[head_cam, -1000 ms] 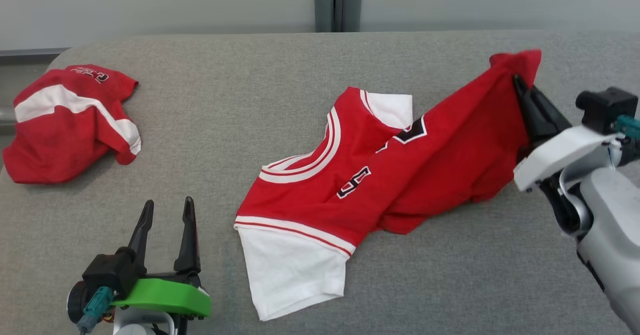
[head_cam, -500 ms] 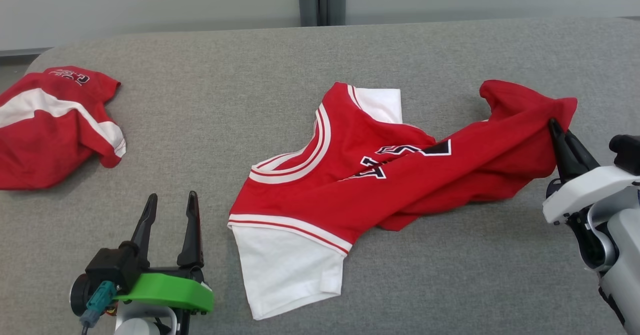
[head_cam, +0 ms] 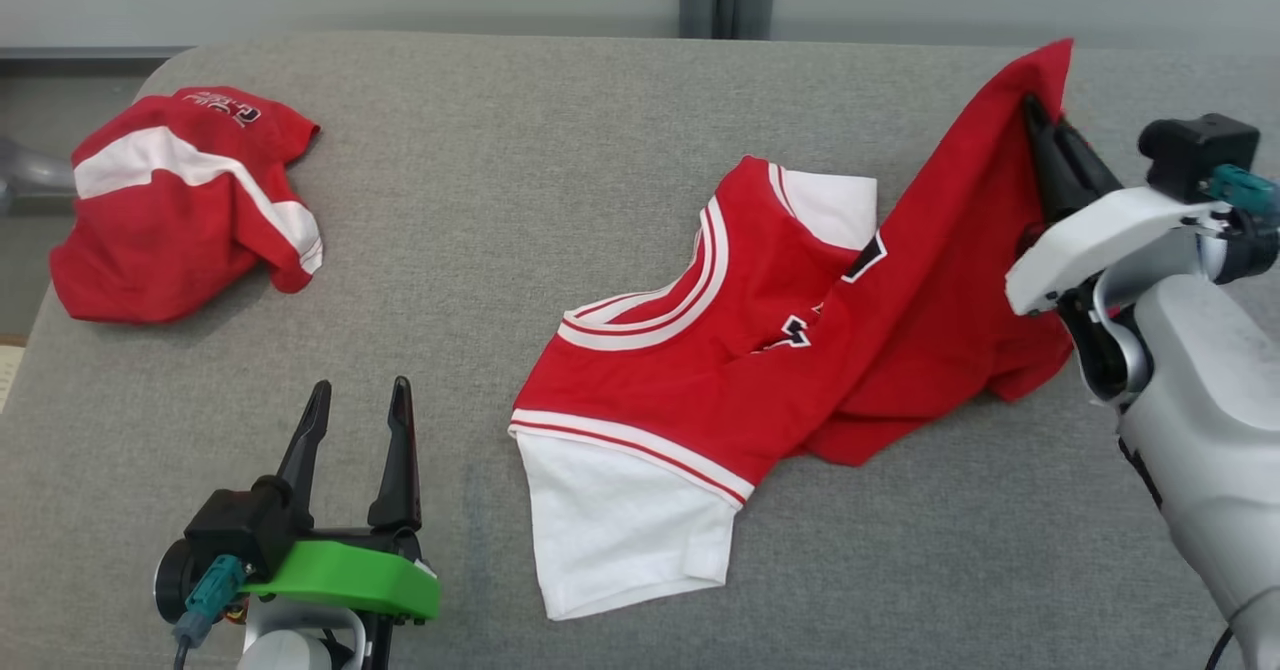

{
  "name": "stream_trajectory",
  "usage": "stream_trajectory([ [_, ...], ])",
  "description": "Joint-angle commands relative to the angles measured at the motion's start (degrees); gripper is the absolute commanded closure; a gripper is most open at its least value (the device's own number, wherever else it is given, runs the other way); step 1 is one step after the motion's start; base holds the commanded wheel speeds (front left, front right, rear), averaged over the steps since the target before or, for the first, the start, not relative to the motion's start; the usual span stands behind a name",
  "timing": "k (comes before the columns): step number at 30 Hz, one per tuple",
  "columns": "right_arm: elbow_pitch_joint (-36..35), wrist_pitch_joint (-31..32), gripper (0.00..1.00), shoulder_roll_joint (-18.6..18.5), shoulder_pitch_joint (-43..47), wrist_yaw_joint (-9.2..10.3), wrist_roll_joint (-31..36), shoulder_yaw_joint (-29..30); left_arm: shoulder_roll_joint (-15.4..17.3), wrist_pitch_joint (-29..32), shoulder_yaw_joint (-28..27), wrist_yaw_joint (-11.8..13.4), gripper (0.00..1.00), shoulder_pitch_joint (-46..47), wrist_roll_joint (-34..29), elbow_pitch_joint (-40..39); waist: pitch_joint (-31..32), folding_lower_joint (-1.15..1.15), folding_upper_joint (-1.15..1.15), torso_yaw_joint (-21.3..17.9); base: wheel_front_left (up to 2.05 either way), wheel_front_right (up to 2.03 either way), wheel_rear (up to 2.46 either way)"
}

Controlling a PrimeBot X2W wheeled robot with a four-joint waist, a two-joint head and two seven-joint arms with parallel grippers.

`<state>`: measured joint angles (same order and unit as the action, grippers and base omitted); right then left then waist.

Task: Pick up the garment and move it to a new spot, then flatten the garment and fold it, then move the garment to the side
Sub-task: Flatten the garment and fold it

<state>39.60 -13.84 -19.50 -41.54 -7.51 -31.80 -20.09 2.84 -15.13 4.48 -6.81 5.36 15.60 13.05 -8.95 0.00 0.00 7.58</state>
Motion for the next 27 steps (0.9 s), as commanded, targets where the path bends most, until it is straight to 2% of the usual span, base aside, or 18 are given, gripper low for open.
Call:
stream_trajectory([
  [1, 2.91, 0.98, 0.00, 0.36, -0.69, 0.04, 0.63, -1.05, 0.11, -0.01, 0.18, 0.10, 0.00, 1.08, 0.75, -0.01, -0.50, 0.00, 0.00, 0.68, 0.00, 0.00, 0.00],
  [6, 7.61, -0.33, 0.00, 0.82, -1.94, 0.04, -0.13, -3.02, 0.12, -0.01, -0.22, 0.17, 0.00, 0.88, 0.37, 0.14, -0.39, 0.00, 0.00, 0.49, 0.00, 0.00, 0.00],
  [10, 8.10, -1.11, 0.00, -0.67, 0.89, 0.04, -1.66, -3.74, 0.12, -0.01, -0.85, 0.21, 0.00, 0.07, -0.24, 0.14, 0.29, 0.00, 0.00, -0.63, 0.00, 0.00, 0.00],
  [19, -2.76, -1.36, 0.00, -5.69, 14.63, 0.04, -5.96, 0.60, 0.11, -0.01, -1.44, 0.09, 0.00, -1.01, -0.69, -0.30, 1.75, 0.00, 0.00, -2.87, 0.00, 0.00, 0.00],
  [23, -6.69, -1.37, 0.00, -6.05, 21.32, 0.04, -6.81, 2.07, 0.12, -0.01, -1.58, -0.06, 0.00, -1.06, -0.87, -0.55, 1.57, 0.00, 0.00, -3.22, 0.00, 0.00, 0.00],
  [27, -8.15, -1.38, 0.00, -5.68, 23.52, 0.04, -6.36, 2.97, 0.12, -0.01, -1.42, -0.19, 0.00, -0.71, -1.06, -0.51, 0.97, 0.00, 0.00, -3.29, 0.00, 0.00, 0.00],
])
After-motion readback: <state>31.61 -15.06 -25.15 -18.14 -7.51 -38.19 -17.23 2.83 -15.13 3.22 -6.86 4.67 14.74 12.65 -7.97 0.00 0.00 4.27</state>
